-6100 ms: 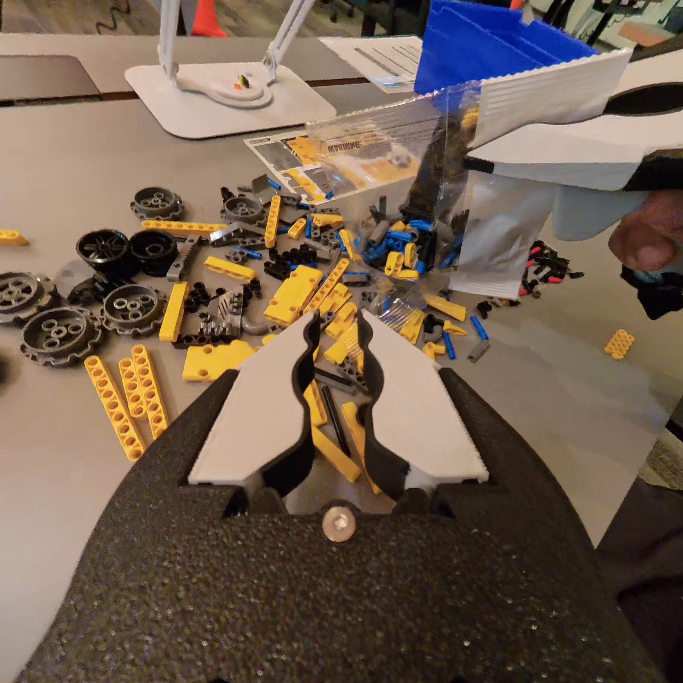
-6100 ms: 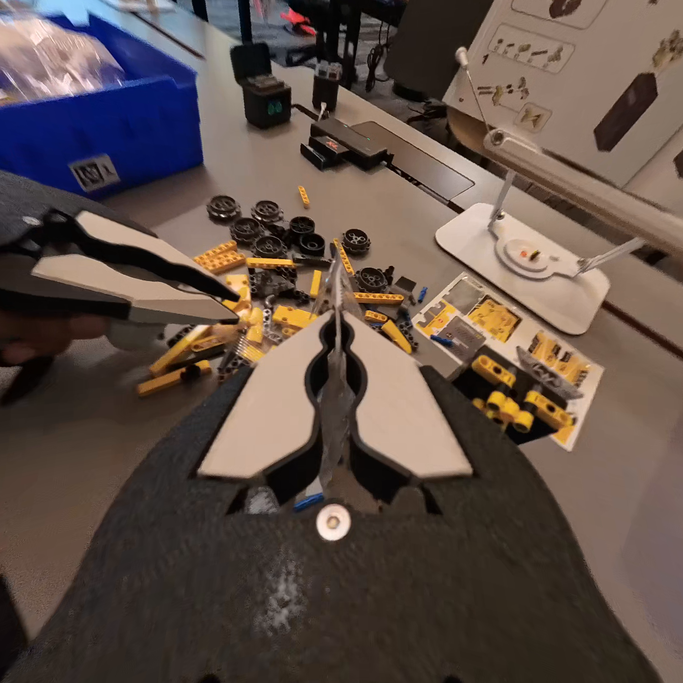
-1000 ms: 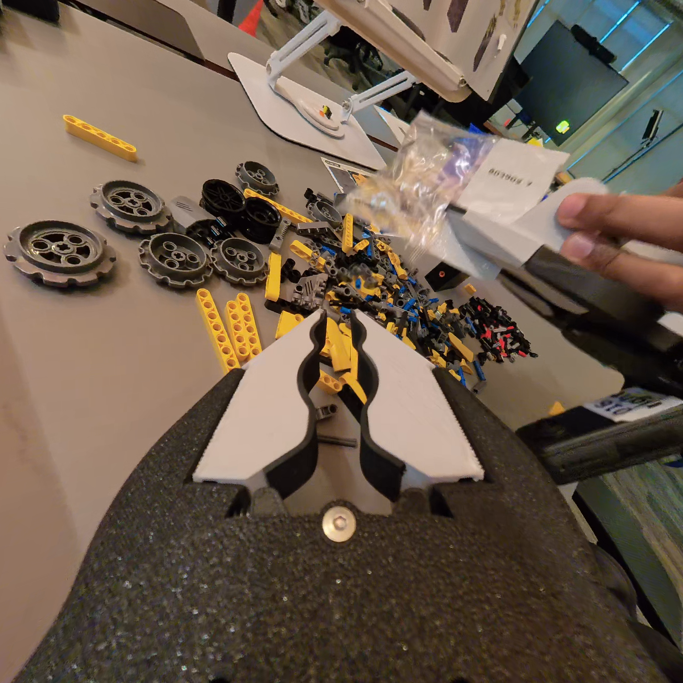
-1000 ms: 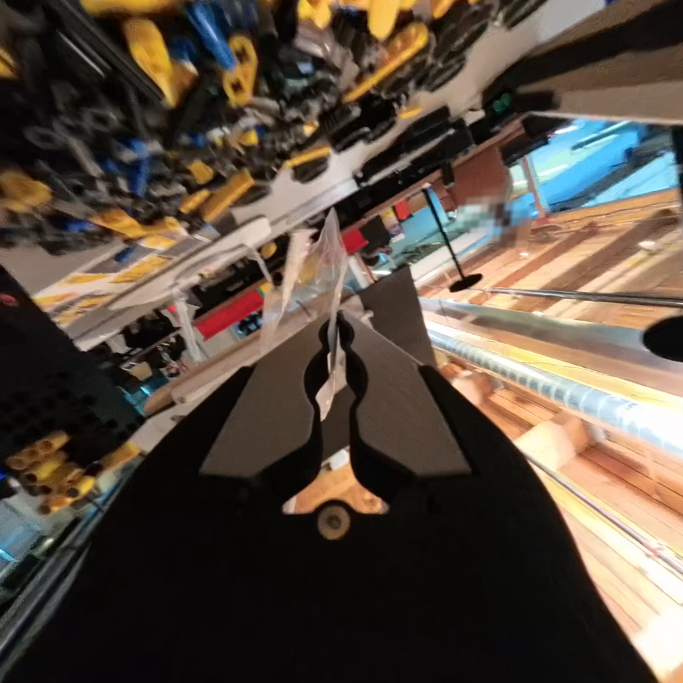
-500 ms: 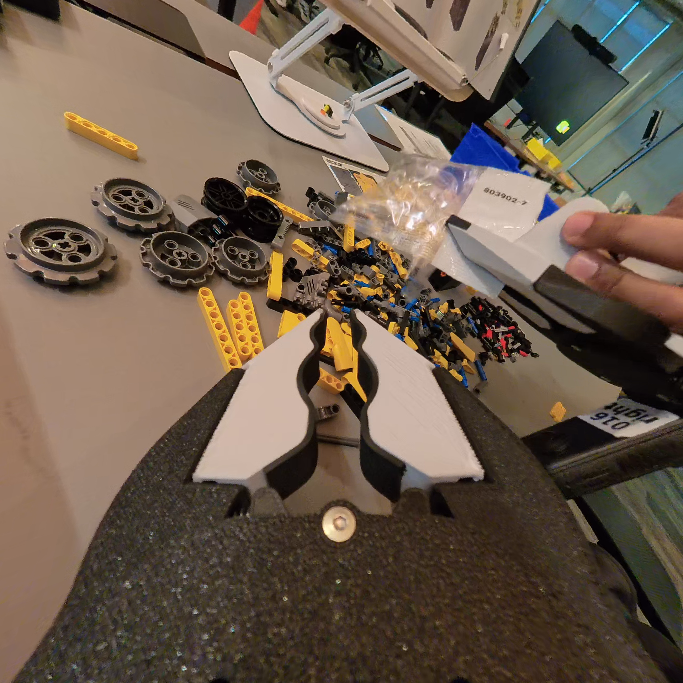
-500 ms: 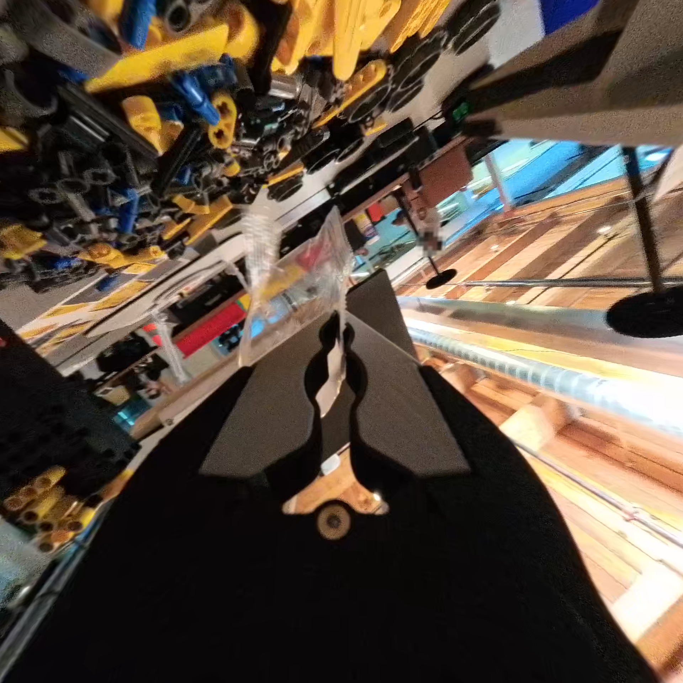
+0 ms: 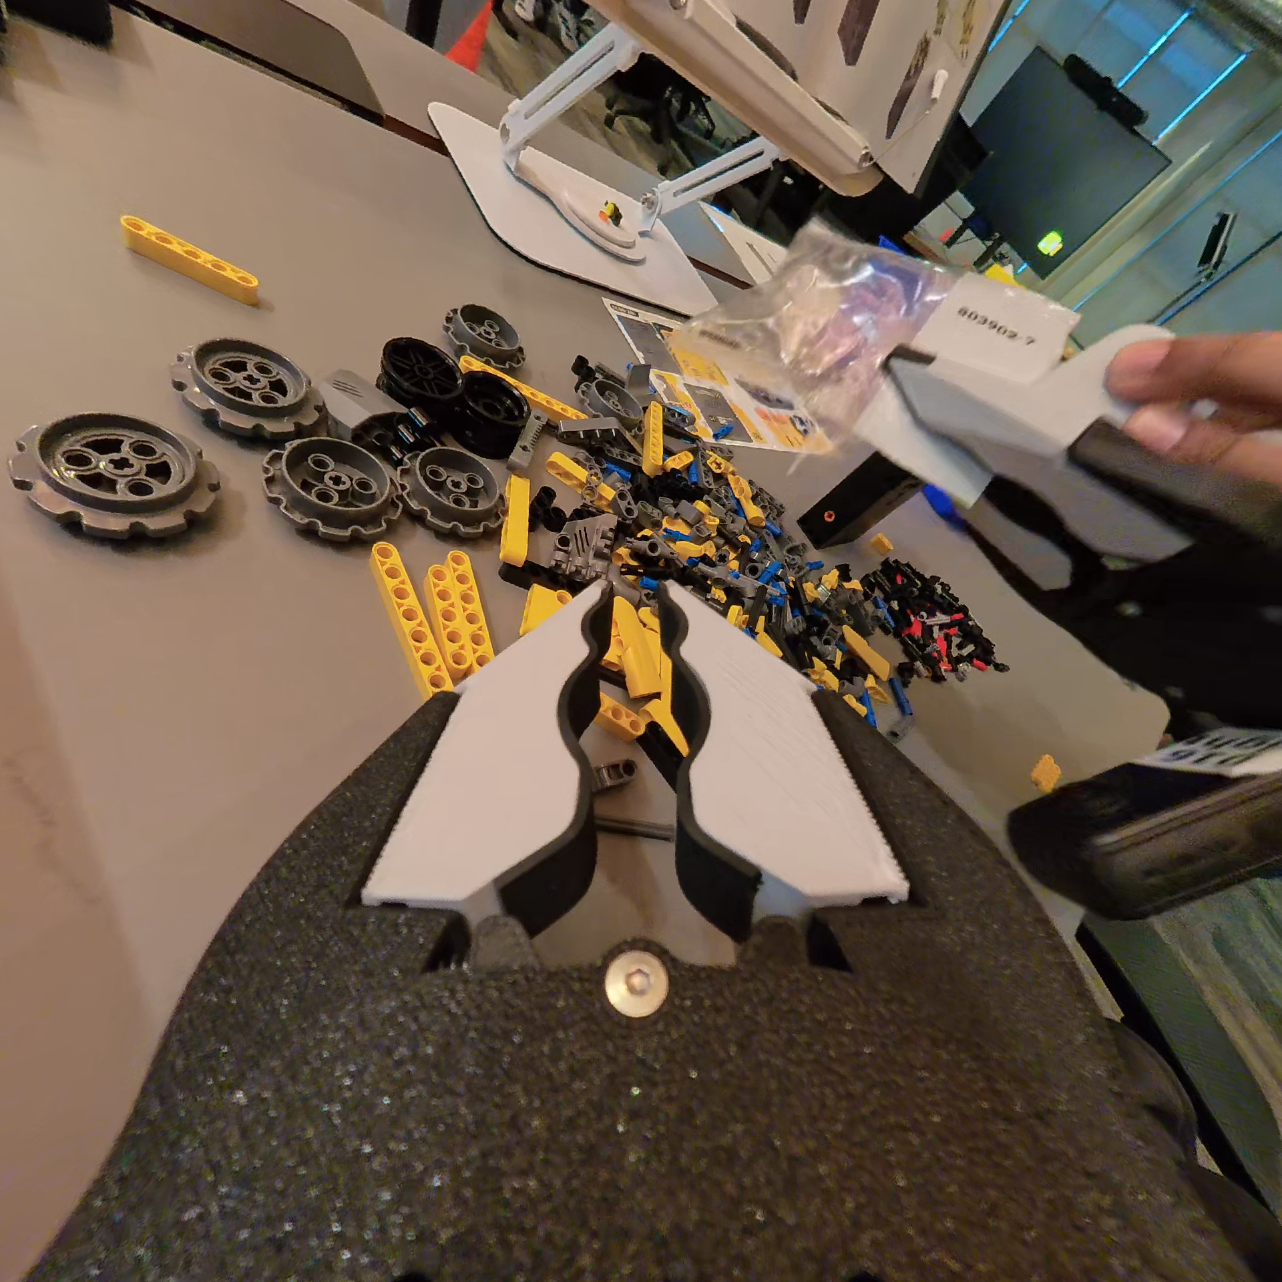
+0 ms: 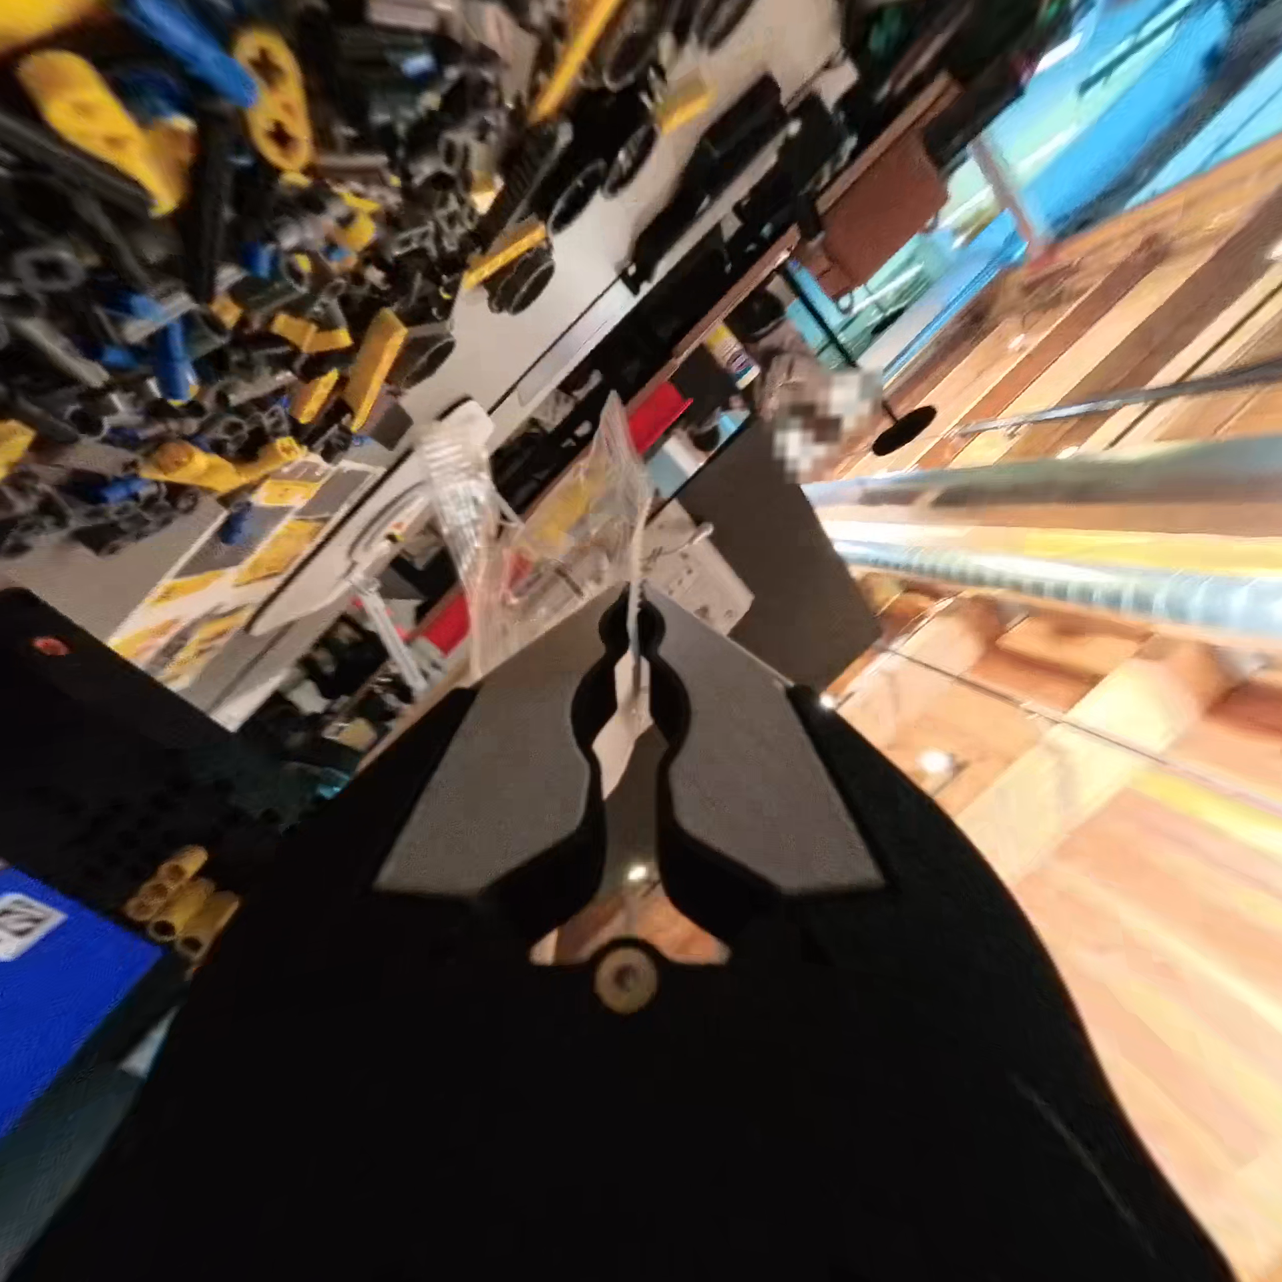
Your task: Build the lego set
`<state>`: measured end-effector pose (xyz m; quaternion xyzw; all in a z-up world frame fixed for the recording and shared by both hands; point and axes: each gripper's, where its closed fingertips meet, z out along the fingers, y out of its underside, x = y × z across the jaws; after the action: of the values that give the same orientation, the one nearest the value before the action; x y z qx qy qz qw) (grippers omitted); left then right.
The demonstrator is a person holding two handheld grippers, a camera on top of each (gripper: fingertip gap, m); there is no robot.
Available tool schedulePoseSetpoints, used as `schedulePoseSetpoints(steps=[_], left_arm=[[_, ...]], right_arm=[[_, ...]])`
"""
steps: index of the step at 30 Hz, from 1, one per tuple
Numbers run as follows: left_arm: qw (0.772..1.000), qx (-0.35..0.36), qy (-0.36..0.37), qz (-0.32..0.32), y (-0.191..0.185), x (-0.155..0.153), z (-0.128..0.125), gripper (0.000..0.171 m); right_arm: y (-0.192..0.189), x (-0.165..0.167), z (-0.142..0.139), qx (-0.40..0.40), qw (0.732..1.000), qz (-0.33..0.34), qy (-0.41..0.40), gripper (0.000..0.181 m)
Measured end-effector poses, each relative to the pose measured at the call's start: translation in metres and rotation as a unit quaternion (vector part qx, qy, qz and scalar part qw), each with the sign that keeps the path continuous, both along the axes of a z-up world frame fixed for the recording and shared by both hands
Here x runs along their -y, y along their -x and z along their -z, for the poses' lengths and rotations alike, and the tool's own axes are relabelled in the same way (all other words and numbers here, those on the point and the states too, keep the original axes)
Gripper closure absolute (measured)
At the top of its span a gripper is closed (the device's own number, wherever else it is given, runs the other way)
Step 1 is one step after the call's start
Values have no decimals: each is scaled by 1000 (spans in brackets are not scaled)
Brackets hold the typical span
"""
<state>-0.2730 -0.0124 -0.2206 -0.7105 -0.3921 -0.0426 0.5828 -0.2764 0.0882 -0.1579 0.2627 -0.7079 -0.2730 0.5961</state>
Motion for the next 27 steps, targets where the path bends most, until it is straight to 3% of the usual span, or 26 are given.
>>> schedulePoseSetpoints(steps=[6,11,15,19,25,27], left_arm=[[1000,-1,-13,-1,2,3,-4,160],[1000,3,-19,7,-1,0,-4,160],[1000,-5,-16,18,-8,-8,-6,159],[999,-21,-8,22,-12,-12,-9,159],[999,-40,-23,3,-5,-1,-24,159],[998,-45,-40,-5,-2,2,-30,159]], right_arm=[[-16,-10,-24,9,975,26,220,181],[-37,-10,-47,9,934,13,356,181],[-48,-9,-61,28,884,12,466,181],[-53,-7,-74,68,800,30,596,181],[-49,15,-96,138,622,45,769,181],[-40,34,-109,170,578,35,797,181]])
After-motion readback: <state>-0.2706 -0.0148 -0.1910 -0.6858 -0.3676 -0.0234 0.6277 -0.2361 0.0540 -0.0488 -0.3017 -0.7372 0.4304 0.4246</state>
